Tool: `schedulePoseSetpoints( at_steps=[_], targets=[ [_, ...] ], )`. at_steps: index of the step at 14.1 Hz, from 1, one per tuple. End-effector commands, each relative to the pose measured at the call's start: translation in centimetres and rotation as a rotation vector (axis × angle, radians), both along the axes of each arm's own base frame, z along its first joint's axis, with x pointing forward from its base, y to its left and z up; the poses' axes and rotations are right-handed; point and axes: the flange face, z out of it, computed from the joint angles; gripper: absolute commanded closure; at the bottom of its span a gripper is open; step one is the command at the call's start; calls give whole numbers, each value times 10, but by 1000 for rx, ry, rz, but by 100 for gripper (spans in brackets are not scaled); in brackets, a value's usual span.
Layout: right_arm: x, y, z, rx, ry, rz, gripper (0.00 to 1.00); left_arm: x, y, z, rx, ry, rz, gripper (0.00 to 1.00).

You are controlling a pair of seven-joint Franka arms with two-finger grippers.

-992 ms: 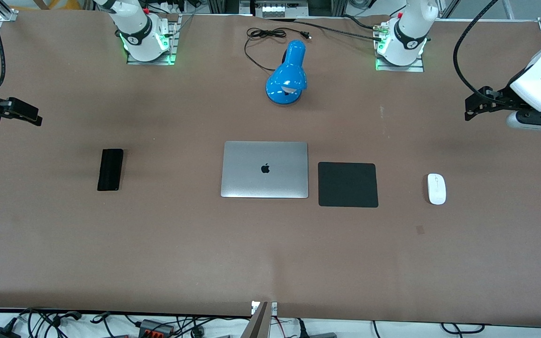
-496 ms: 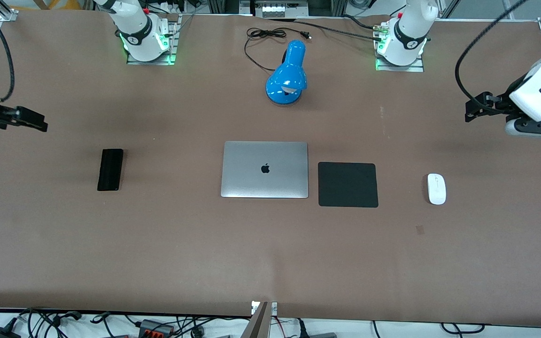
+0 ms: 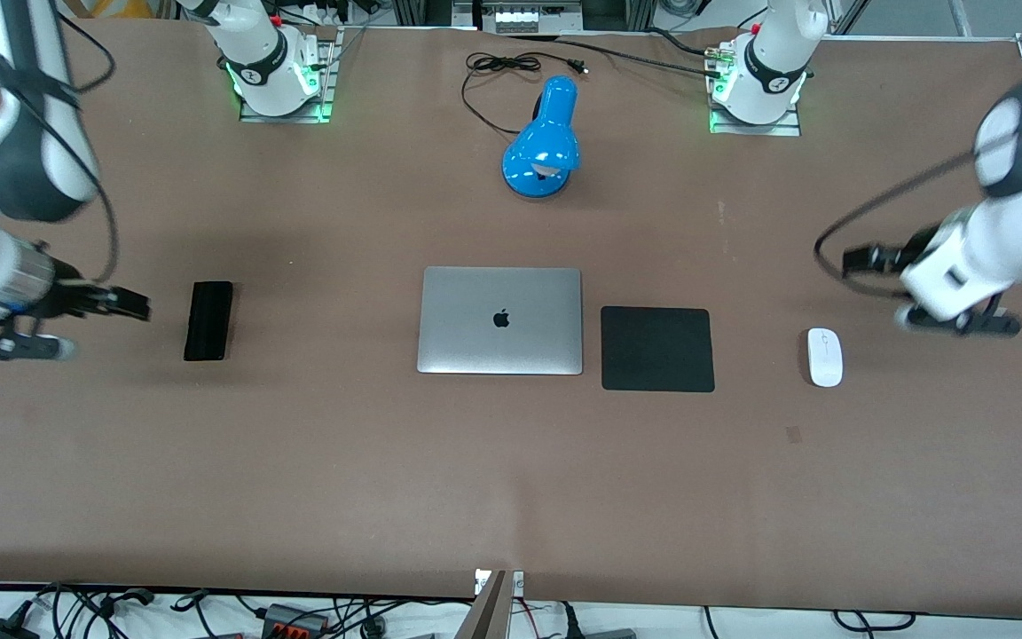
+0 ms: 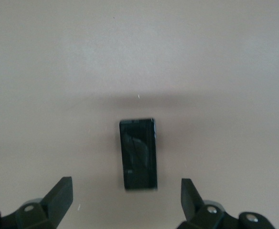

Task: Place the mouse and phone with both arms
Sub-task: 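Reach the right gripper to the black phone while the left gripper reaches the mouse, then close the right gripper on the phone while the left gripper grasps the mouse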

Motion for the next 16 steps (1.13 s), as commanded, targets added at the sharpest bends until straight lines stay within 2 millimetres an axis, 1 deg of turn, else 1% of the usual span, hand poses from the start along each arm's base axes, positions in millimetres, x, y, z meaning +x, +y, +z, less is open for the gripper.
schedulePoseSetpoints(
  at_steps=[1,2,3,4,5,6,7,8,9,11,12,13,16],
  targets=[
    [-29,-1,-54,-3,-52,5,0,26,30,-70,-5,-41,36,0],
    [-38,-2,-81,-2,-81,10,0,30,32,-89,-4,-60,37,0],
    [-45,-6,-108,0,-95,9,0,27,34,-108,-4,-70,39,0],
    [-52,-13,-128,1,-101,-3,0,24,38,-124,-2,-99,36,0],
    [-58,-19,-150,4,-104,-13,0,16,48,-145,7,-136,5,0],
    [-63,-19,-166,6,-114,-13,0,11,56,-158,16,-195,-40,0],
    [-69,-18,-179,8,-121,-12,0,2,61,-176,16,-249,-64,0],
    [-72,-17,-185,9,-117,-12,0,-6,62,-190,17,-292,-78,0],
    [-73,-17,-188,9,-111,-13,0,-15,62,-210,17,-322,-87,0],
    [-73,-16,-187,9,-111,-12,0,-28,65,-231,18,-370,-99,0],
    [-73,-16,-187,9,-111,-12,0,-32,65,-238,19,-381,-100,0],
    [-74,-14,-192,10,-102,-7,0,-33,65,-243,18,-378,-100,0],
    [-77,-11,-204,12,-77,20,0,-38,67,-249,16,-361,-94,0]
  ],
)
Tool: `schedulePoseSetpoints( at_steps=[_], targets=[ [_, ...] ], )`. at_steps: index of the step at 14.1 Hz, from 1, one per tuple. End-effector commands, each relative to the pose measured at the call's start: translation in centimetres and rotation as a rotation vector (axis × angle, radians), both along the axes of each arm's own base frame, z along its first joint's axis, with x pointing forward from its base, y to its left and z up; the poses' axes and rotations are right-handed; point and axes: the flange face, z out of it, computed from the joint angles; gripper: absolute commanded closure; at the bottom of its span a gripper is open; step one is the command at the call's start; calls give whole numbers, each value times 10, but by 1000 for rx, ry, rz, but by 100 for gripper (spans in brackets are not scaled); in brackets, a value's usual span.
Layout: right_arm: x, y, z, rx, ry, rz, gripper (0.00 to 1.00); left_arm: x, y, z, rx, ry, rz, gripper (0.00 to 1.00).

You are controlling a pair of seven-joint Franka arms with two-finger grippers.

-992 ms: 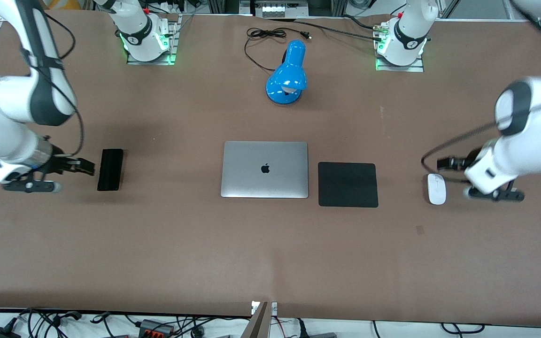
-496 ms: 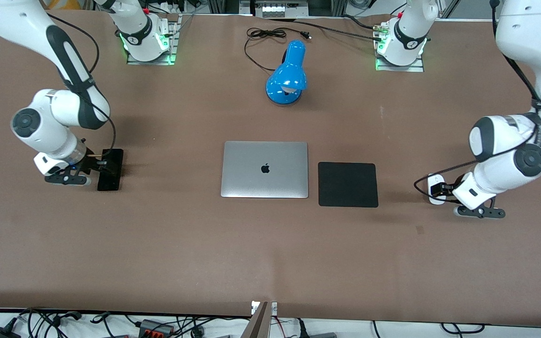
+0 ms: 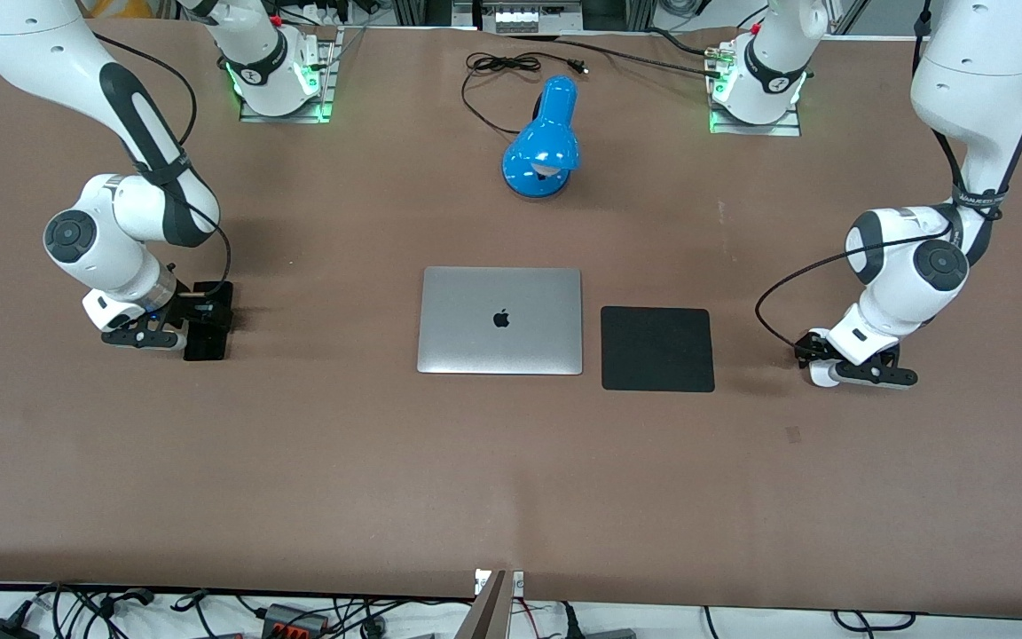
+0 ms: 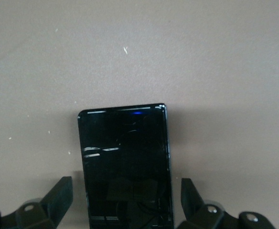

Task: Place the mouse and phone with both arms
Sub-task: 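Close the right gripper on the phone while the left gripper grasps the mouse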

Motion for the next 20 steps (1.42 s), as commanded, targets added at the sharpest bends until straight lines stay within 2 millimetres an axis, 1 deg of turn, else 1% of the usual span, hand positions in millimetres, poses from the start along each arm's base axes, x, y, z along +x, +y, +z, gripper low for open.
schedulePoseSetpoints(
  at_steps=[1,2,5,6,7,8,9,10,11,12,13,14,16,17,18,20],
  targets=[
    [-5,4,-11,-2,19,58,0,-13,7,-7,4,18,-14,0],
    [-6,4,-11,-3,21,73,0,-17,7,-13,3,30,-13,2],
    [-6,0,-12,-4,23,92,0,-13,8,-9,3,19,-10,30],
    [-6,-2,-12,-4,24,98,0,-13,8,-8,3,19,-7,46],
    [-7,-2,-14,-4,27,101,0,-12,7,-5,3,18,-11,56],
    [-8,-1,-15,-3,30,103,0,-11,5,-4,1,18,-11,63],
    [-8,-2,-15,-3,31,103,9,-11,4,-2,1,19,-12,64],
    [-8,-2,-16,-3,35,115,27,-8,3,1,0,20,-14,64],
    [-9,-4,-16,-3,35,123,45,-3,4,10,1,22,-17,64],
    [-9,-4,-16,-2,44,122,59,1,4,18,1,36,-16,64],
    [-10,-4,-16,-1,50,121,71,6,4,28,1,60,-15,64],
    [-10,-3,-16,-2,52,125,79,10,3,37,0,80,-18,64],
    [-9,-3,-16,-2,50,125,83,24,2,65,3,90,-23,63],
    [-6,-2,-9,-4,38,119,86,29,0,80,4,114,-25,63],
    [0,3,8,-8,9,128,86,37,-2,97,3,137,-27,63],
    [8,20,35,-5,10,101,86,51,-5,129,-1,198,-31,63]
  ],
)
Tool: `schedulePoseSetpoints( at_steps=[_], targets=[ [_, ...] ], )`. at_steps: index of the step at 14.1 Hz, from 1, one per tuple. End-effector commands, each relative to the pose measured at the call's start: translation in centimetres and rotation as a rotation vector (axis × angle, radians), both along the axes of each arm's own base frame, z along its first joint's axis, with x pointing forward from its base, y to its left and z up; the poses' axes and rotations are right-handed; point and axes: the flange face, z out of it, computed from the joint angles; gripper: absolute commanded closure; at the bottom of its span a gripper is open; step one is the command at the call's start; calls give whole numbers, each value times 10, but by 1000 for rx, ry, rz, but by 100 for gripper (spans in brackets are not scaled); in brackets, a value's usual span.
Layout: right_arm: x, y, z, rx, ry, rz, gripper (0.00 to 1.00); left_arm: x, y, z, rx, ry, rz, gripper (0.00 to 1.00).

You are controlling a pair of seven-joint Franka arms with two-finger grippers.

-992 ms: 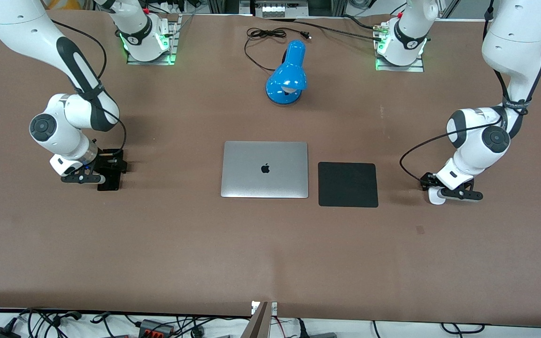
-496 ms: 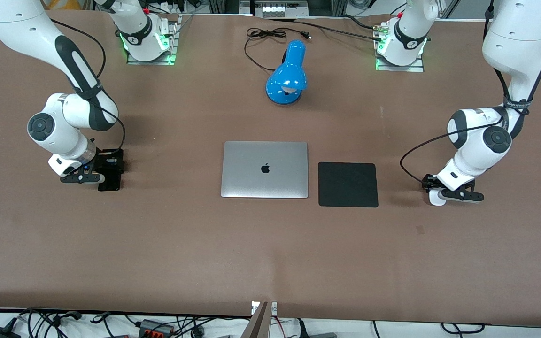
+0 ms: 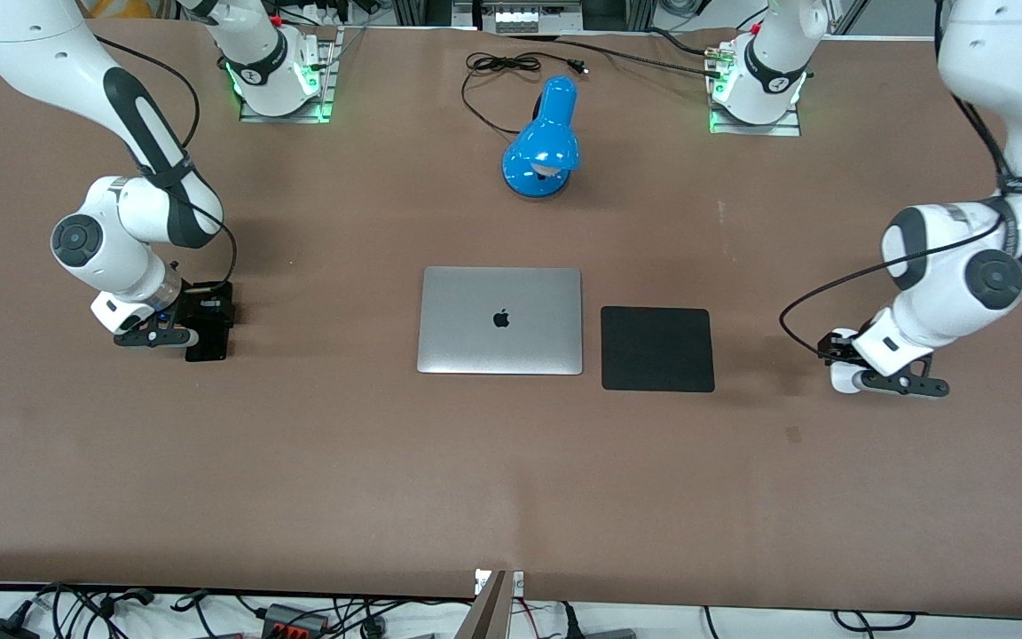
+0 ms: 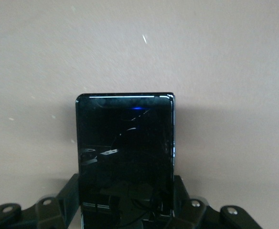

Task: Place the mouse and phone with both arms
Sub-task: 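Close the right gripper on the phone while the left gripper grasps the mouse, then carry the phone beside the laptop while the left gripper carries mouse to pad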

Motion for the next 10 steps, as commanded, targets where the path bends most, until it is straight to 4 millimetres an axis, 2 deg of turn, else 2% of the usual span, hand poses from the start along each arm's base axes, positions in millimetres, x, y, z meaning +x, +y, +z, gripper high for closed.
schedulePoseSetpoints(
  at_steps=[1,3,4,5,8,10],
  targets=[
    [14,33,48,1,1,-10,86,20,-5,51,6,64,-28,63],
    [25,67,64,2,15,-39,86,29,-37,76,5,97,-55,63],
    [28,95,67,3,14,-73,86,31,-50,87,7,105,-55,63],
    [29,130,69,7,7,-98,86,31,-72,91,11,110,-51,63],
    [29,211,63,18,-2,-207,86,24,-138,88,24,110,-23,63],
    [26,255,52,23,2,-227,84,11,-183,69,37,122,31,63]
  ],
)
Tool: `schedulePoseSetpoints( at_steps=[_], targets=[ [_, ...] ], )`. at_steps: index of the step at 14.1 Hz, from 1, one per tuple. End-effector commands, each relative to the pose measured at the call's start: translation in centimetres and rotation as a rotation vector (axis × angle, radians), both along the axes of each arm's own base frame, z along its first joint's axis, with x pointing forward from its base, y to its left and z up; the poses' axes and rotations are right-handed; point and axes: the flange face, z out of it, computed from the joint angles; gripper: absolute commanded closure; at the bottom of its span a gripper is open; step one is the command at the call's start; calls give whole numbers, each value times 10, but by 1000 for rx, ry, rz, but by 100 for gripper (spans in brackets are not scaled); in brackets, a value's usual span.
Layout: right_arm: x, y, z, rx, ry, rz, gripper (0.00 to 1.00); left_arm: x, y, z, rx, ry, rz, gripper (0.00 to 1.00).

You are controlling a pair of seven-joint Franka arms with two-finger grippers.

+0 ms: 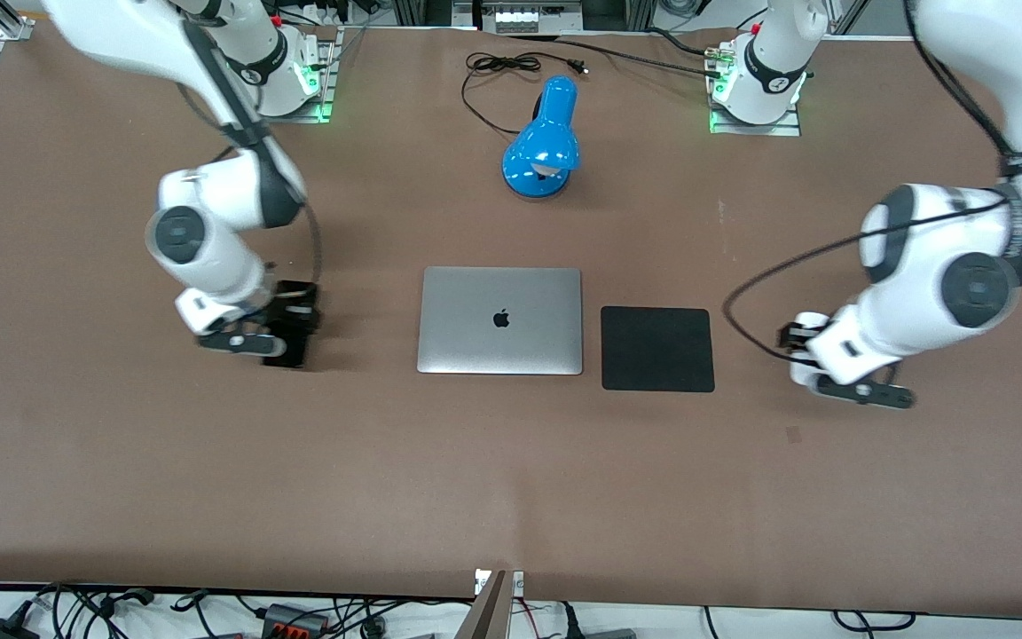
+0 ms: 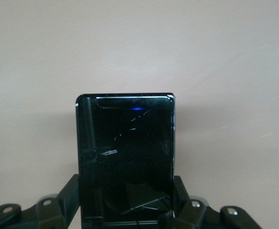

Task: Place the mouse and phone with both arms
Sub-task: 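Carry the phone beside the laptop while the left gripper carries mouse to pad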

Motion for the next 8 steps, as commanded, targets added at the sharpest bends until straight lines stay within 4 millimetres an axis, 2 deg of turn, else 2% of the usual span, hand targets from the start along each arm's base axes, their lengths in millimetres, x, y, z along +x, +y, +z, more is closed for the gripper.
schedulePoseSetpoints(
  at_steps=[1,2,4,6,8],
  targets=[
    [2,56,-16,-1,8,-42,83,-19,-53,-27,28,-5,61,63],
    [0,72,-22,-1,9,-45,83,-32,-71,-46,31,-14,86,63],
    [-5,86,-34,-9,21,-18,82,-51,-97,-76,11,-80,141,63],
    [-7,87,-39,-15,26,2,82,-69,-128,-100,20,-84,160,63],
    [-9,86,-42,-18,31,46,82,-72,-134,-122,56,-104,156,63]
  ],
)
